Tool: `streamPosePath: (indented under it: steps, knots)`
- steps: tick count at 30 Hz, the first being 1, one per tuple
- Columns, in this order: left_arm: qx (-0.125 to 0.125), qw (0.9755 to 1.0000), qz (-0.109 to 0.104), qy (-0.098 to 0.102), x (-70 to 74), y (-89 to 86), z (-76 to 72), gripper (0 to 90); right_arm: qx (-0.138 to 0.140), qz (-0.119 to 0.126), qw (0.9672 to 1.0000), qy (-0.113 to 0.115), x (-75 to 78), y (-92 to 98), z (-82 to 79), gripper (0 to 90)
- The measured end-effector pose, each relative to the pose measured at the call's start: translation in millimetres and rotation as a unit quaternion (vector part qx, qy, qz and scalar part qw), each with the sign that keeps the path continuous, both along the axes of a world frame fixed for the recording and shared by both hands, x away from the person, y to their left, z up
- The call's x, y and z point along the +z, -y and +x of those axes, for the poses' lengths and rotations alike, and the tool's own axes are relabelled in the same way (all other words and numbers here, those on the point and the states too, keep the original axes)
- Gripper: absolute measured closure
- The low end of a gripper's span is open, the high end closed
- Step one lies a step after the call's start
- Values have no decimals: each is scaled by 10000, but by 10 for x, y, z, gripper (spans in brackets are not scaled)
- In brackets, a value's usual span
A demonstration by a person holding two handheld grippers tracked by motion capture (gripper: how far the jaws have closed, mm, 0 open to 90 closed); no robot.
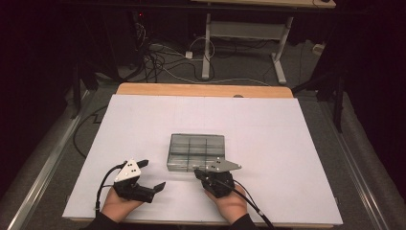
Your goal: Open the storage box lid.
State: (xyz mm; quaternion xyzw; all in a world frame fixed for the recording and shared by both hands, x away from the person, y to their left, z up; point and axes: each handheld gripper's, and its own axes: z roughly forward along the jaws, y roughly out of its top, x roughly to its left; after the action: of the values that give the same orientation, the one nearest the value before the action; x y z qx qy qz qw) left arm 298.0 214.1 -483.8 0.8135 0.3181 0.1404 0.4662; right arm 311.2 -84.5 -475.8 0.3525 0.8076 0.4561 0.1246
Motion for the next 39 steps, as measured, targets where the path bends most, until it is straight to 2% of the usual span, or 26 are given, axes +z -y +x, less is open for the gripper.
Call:
streamPosePath:
  steps: [13,15,17,19,21,26,30,39]
  knots:
    - [-2,10000,-31,-22,8,-4,3,1,-52,135,9999,66,32,34,25,900]
    - [24,9999,-86,-54,12,-11,13,5,-53,143,9999,76,39,43,28,900]
    - [67,9996,-262,14,19,-20,16,38,-55,155,9998,83,45,48,29,900]
    - [69,9994,-329,53,26,-9,17,87,-55,163,9998,96,47,49,30,900]
    - [23,9993,-359,26,28,15,22,173,-66,171,9998,102,52,49,27,900]
    - [144,9993,-288,-183,19,56,49,306,-70,196,9997,134,74,60,25,900]
    - [121,9988,-390,-281,21,54,56,416,-79,220,9996,164,88,61,25,900]
    - [18,9984,-484,-290,36,51,77,770,-93,289,9994,185,121,73,28,900]
